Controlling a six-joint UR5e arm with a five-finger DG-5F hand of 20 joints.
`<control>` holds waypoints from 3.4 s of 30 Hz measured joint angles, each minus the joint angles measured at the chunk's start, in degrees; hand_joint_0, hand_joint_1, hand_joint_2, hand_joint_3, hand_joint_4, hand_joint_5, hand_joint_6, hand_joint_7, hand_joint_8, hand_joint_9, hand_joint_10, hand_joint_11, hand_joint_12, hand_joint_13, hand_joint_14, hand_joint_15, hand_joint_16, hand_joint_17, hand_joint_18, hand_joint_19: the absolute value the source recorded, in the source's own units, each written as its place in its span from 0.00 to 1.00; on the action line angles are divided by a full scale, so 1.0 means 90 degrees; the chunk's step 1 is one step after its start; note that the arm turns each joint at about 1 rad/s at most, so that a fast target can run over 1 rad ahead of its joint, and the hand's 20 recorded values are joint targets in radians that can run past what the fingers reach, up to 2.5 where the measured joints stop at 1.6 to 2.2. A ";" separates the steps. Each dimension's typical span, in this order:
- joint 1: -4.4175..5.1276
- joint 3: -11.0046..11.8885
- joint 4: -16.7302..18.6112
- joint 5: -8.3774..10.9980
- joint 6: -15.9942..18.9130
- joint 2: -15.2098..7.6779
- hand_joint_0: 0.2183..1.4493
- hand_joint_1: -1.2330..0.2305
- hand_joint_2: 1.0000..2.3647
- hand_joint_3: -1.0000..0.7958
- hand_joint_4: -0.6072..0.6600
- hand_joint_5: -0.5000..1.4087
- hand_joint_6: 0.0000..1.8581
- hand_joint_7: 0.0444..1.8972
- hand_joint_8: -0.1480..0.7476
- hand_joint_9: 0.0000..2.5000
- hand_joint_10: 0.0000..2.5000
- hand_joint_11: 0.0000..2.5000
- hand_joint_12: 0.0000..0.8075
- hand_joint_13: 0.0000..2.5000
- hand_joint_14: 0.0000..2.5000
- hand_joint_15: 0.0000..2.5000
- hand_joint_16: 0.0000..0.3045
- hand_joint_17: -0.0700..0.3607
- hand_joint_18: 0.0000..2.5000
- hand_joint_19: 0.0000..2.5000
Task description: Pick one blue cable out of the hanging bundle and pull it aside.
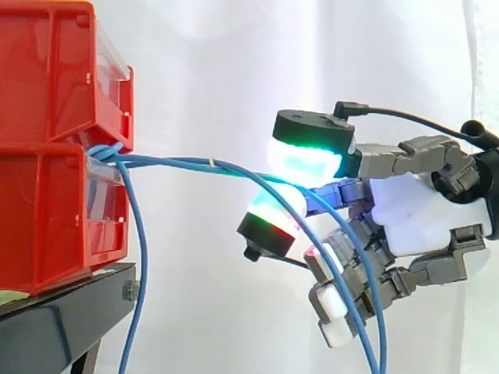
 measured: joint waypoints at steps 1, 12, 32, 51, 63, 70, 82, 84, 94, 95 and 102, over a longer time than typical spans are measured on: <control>0.0000 0.0000 0.0000 0.0001 0.0000 0.0000 0.29 0.31 0.01 0.52 0.35 0.24 0.48 0.57 0.46 0.46 0.01 0.19 0.38 0.41 0.01 0.21 0.18 0.45 0.33 0.16; -0.0020 -0.0002 -0.0050 0.0017 0.0016 -0.0001 0.30 0.30 0.01 0.55 0.30 0.24 0.48 0.56 0.46 0.48 0.01 0.19 0.41 0.40 0.01 0.19 0.19 0.46 0.35 0.14; -0.0011 0.0000 -0.1441 0.0653 -0.0345 0.0264 0.30 0.30 0.00 0.55 0.30 0.25 0.47 0.55 0.46 0.46 0.01 0.18 0.44 0.35 0.01 0.18 0.20 0.48 0.30 0.13; -0.0044 -0.0003 -0.1474 -0.0283 0.0851 0.0412 0.30 0.30 0.00 0.55 0.30 0.25 0.47 0.55 0.47 0.46 0.01 0.17 0.44 0.35 0.01 0.18 0.20 0.48 0.30 0.13; -0.0036 -0.0030 -0.1880 -0.0245 0.1036 0.0448 0.30 0.30 0.00 0.56 0.30 0.25 0.47 0.55 0.47 0.46 0.01 0.17 0.44 0.36 0.01 0.18 0.20 0.48 0.30 0.12; -0.0019 -0.0044 -0.1859 -0.0255 0.0986 0.0449 0.30 0.30 0.00 0.56 0.30 0.25 0.47 0.56 0.47 0.46 0.01 0.17 0.44 0.35 0.01 0.18 0.20 0.49 0.30 0.13; 0.0030 -0.0051 -0.1517 -0.0256 0.0957 0.0449 0.29 0.30 0.01 0.56 0.30 0.25 0.47 0.56 0.47 0.47 0.01 0.17 0.44 0.36 0.01 0.18 0.20 0.49 0.30 0.12; 0.0036 -0.0051 -0.1417 -0.0256 0.0957 0.0448 0.29 0.30 0.01 0.56 0.30 0.25 0.47 0.56 0.47 0.47 0.01 0.17 0.44 0.36 0.01 0.18 0.20 0.49 0.31 0.13; 0.0044 -0.0051 -0.1098 -0.0256 0.0957 0.0447 0.29 0.30 0.02 0.55 0.30 0.25 0.47 0.56 0.48 0.47 0.01 0.17 0.45 0.36 0.01 0.18 0.21 0.49 0.31 0.12; 0.0046 -0.0051 -0.1085 -0.0256 0.0957 0.0445 0.29 0.30 0.02 0.55 0.30 0.25 0.47 0.56 0.48 0.47 0.01 0.18 0.45 0.36 0.01 0.18 0.21 0.49 0.31 0.12; 0.0050 -0.0054 -0.1067 -0.0256 0.0957 0.0448 0.29 0.30 0.02 0.56 0.30 0.25 0.47 0.56 0.47 0.47 0.01 0.18 0.45 0.36 0.01 0.18 0.20 0.49 0.31 0.13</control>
